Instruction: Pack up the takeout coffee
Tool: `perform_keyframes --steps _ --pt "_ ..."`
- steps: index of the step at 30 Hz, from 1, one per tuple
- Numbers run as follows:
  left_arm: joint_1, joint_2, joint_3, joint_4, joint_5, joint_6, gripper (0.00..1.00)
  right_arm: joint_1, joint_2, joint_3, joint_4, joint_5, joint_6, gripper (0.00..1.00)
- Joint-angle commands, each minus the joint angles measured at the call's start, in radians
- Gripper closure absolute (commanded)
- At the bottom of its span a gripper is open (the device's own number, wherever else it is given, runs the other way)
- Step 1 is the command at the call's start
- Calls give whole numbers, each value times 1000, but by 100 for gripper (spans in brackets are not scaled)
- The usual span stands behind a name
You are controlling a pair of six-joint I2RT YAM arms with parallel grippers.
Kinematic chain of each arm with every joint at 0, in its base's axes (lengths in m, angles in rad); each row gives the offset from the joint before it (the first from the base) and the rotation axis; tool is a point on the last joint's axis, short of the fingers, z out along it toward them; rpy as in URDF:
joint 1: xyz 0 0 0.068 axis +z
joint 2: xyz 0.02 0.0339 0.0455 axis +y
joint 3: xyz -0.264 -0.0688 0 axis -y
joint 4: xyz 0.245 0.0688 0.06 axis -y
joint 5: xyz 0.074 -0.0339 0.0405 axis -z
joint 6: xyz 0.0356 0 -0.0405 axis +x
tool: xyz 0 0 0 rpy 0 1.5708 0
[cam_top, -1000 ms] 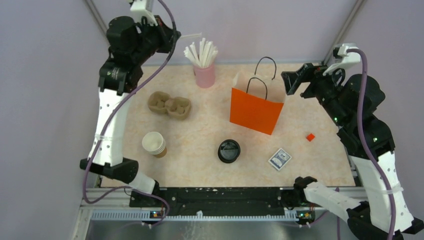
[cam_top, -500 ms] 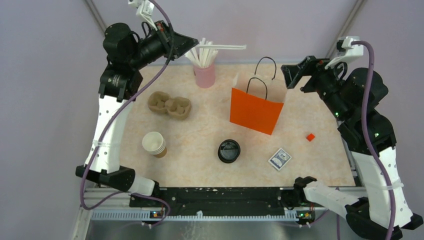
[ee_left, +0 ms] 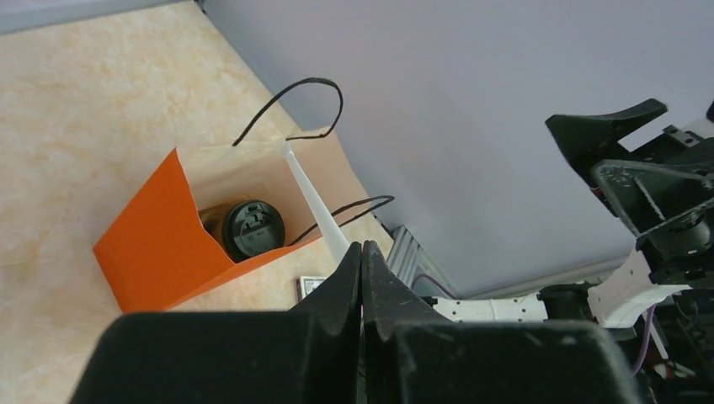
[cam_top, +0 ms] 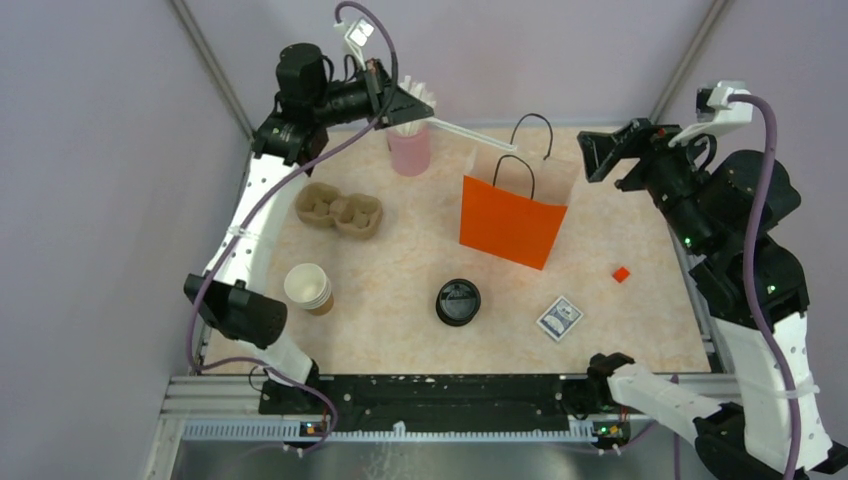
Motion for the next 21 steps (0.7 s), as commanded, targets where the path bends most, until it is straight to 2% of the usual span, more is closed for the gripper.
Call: perform_keyframes --steps 1,11,14,15,17,19,21 --pt "-56 55 28 40 58 15 100 -9 -21 31 -1 40 -18 14" --pt "-174 252 56 140 43 -7 100 -8 -27 -14 -47 -3 13 14" --pt "-184 286 56 121 50 3 97 -9 -42 -40 -47 12 25 14" --pt "-185 293 54 114 49 11 90 -9 -43 -48 -46 14 28 14" --pt "-186 302 42 131 63 6 71 -9 -40 -55 -68 6 29 14" --pt "-187 319 101 81 53 37 53 -9 -21 -46 -117 9 22 13" --pt "-181 342 192 4 28 82 39 -9 -1 -33 -173 36 46 7"
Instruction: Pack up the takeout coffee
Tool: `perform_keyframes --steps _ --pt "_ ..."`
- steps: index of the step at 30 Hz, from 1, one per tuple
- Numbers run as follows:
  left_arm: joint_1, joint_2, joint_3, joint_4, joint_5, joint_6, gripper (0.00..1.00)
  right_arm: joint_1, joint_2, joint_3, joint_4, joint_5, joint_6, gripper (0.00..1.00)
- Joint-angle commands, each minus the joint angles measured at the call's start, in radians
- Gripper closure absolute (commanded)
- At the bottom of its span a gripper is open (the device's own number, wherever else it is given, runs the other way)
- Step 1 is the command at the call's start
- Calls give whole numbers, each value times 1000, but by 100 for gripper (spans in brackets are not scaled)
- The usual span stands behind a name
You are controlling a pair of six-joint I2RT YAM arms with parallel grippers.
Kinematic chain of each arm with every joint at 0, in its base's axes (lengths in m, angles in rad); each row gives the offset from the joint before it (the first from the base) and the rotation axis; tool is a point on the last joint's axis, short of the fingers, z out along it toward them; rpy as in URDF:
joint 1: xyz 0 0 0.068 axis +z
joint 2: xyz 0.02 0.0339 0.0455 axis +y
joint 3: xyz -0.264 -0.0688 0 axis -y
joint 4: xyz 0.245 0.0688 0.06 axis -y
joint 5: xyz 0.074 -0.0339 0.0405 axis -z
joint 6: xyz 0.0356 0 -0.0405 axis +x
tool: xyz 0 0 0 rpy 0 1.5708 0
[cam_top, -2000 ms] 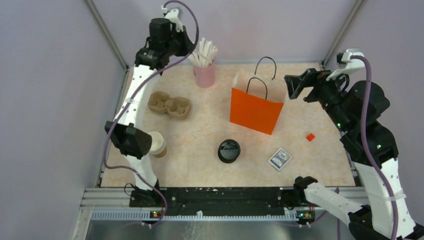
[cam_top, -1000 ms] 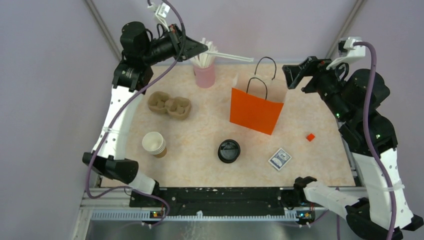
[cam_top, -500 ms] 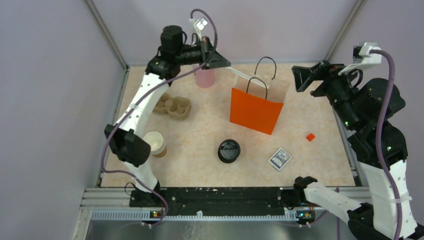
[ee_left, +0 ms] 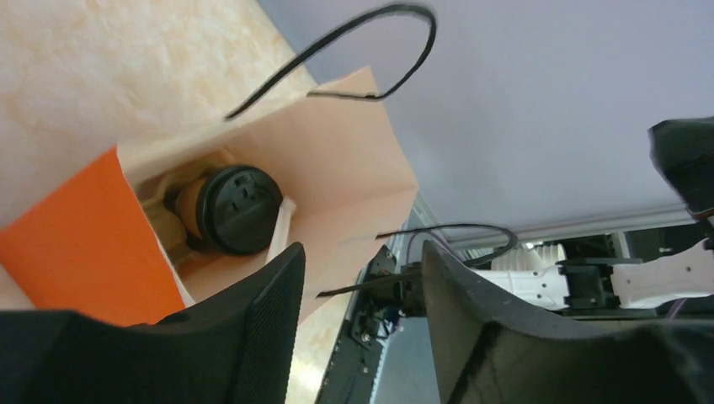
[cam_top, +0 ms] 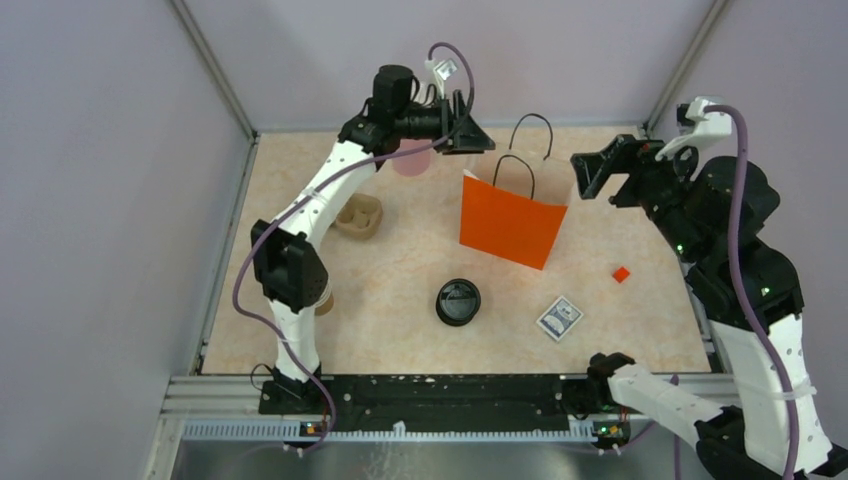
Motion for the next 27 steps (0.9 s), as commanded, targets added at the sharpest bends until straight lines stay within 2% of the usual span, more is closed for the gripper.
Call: perform_keyframes --steps 1,2,9,12,15,19,21,27 --pt "13 27 196 -65 -15 77 6 -8 40 27 -116 41 59 6" --pt "21 33 228 -81 -18 81 2 -7 51 35 -136 56 86 5" --pt "86 -51 268 -129 -109 107 1 -8 106 61 -214 112 212 5" --pt "96 -117 267 -177 -208 180 1 -8 106 67 -216 107 224 4" --pt "97 -204 251 -222 -340 274 1 -8 99 76 -184 37 178 4" --pt "97 -371 145 -208 -461 343 1 -7 96 101 -152 -6 177 3" --pt "95 -455 42 -177 -497 348 1 -8 93 102 -128 -55 182 3" --pt "95 -639 -211 -155 -504 325 1 -8 44 27 -47 -108 280 3"
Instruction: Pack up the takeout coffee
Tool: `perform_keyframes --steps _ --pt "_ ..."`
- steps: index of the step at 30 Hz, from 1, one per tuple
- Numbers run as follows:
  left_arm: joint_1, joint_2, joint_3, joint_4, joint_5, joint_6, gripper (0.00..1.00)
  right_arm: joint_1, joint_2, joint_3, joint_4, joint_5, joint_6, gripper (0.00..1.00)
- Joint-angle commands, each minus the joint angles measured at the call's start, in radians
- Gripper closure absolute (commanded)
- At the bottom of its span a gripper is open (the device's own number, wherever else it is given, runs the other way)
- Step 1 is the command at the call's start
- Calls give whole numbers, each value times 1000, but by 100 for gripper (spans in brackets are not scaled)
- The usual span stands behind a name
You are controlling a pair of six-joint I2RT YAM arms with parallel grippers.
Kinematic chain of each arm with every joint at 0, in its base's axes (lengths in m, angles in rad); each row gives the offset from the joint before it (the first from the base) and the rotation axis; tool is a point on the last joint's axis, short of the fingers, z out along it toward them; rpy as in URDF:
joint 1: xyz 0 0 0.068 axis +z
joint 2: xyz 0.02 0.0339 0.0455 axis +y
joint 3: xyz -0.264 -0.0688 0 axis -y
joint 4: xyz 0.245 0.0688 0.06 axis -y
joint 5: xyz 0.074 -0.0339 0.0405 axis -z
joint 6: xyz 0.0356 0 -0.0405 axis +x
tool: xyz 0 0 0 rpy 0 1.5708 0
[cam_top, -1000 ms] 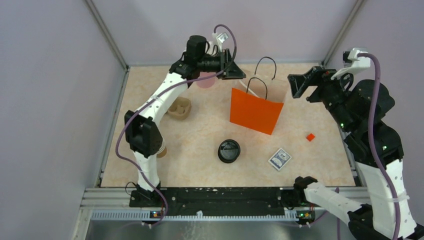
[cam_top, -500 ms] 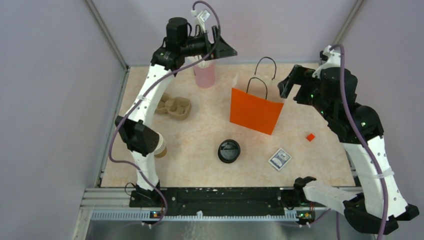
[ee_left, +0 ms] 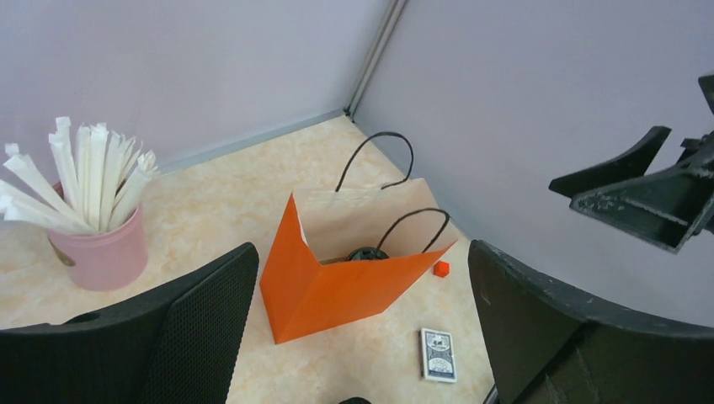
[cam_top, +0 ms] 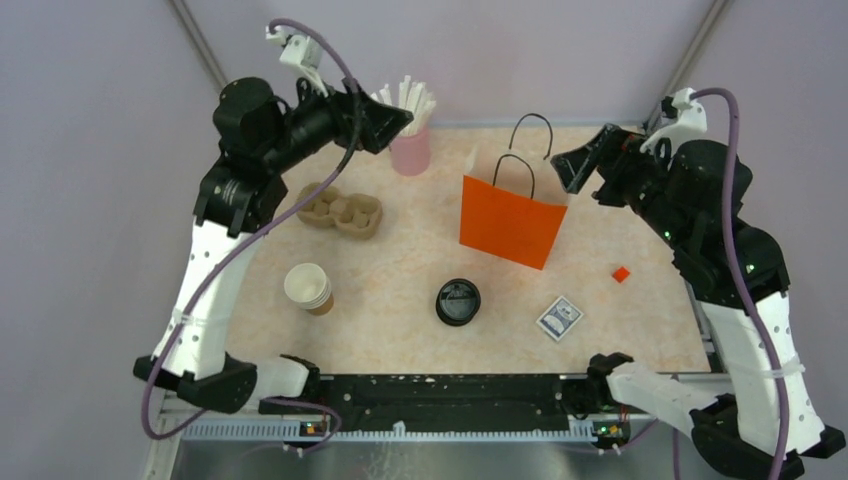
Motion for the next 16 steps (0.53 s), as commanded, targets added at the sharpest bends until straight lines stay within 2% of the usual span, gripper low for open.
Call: perform_keyframes --steps 1,6,16 --pt "-2 -88 -172 31 -37 12 1 -8 -54 -47 97 -53 78 3" --pt "-3 -162 -265 30 -16 16 1 -8 -77 -106 113 -28 109 3" --pt "-2 -152 -250 4 -43 26 1 -8 -61 -115 164 -72 110 2"
